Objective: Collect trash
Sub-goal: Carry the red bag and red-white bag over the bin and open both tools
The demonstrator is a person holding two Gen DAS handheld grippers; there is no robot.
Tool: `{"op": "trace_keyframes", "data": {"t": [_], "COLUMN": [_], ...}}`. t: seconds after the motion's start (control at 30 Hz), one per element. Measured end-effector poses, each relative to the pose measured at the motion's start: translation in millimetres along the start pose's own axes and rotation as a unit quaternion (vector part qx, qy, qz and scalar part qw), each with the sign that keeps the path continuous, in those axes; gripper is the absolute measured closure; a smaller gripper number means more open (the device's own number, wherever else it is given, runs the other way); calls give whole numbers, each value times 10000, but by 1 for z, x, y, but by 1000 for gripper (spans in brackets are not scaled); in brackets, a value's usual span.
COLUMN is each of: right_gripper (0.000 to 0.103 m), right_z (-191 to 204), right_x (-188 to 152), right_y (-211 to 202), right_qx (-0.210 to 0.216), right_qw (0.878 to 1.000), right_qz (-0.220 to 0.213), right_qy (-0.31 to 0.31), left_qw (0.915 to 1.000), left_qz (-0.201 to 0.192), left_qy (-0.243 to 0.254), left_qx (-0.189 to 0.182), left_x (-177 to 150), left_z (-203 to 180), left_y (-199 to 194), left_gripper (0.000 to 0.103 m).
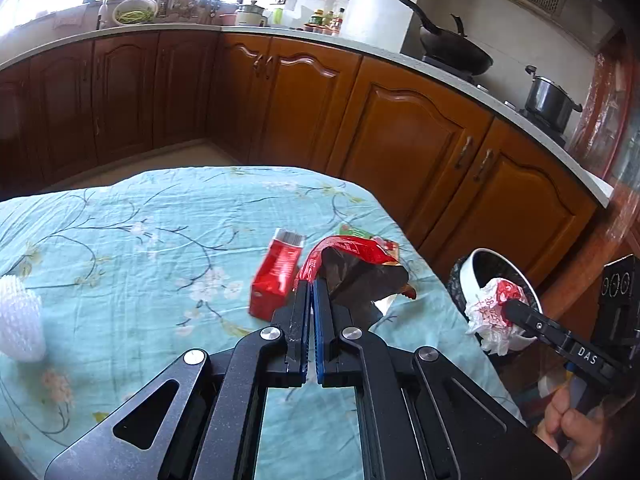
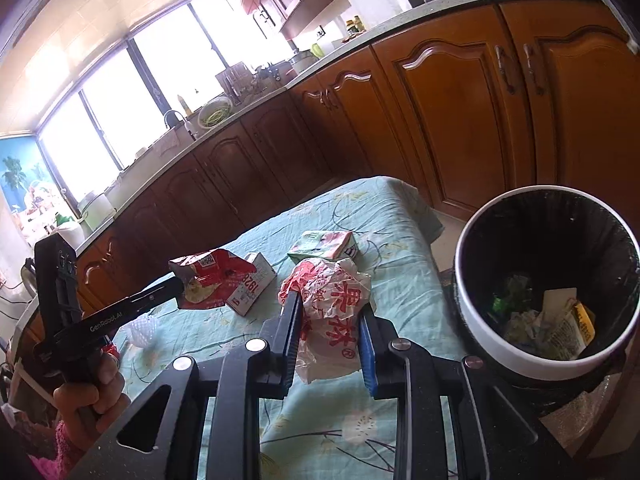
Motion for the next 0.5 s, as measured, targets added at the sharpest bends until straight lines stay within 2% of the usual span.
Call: {"op": "trace_keyframes", "data": {"t": [0.5], "right_gripper": [77], "right_z": [-72], "right_x": [-4], "right_y": [-69], "right_qx": [-610], "right_qw": [9960], "right_qz": [-445], "right_qy": [468], "left_qw": [9940], "left_qz": [329], "left_qy": [633], "left_qx": [-824], "left_x": [-21], "left_z": [-113], "left_y": [19], "left_gripper": [102]}}
Point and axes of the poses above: each gripper's, at about its wrist camera, not at the fingertips, and y roughly the way its jaws point, z to its left, x to its top, the point moved 3 cm from there along y, roughly the way its jaws point, and after that the axes turned 7 degrees about x, right-handed, at the moved point
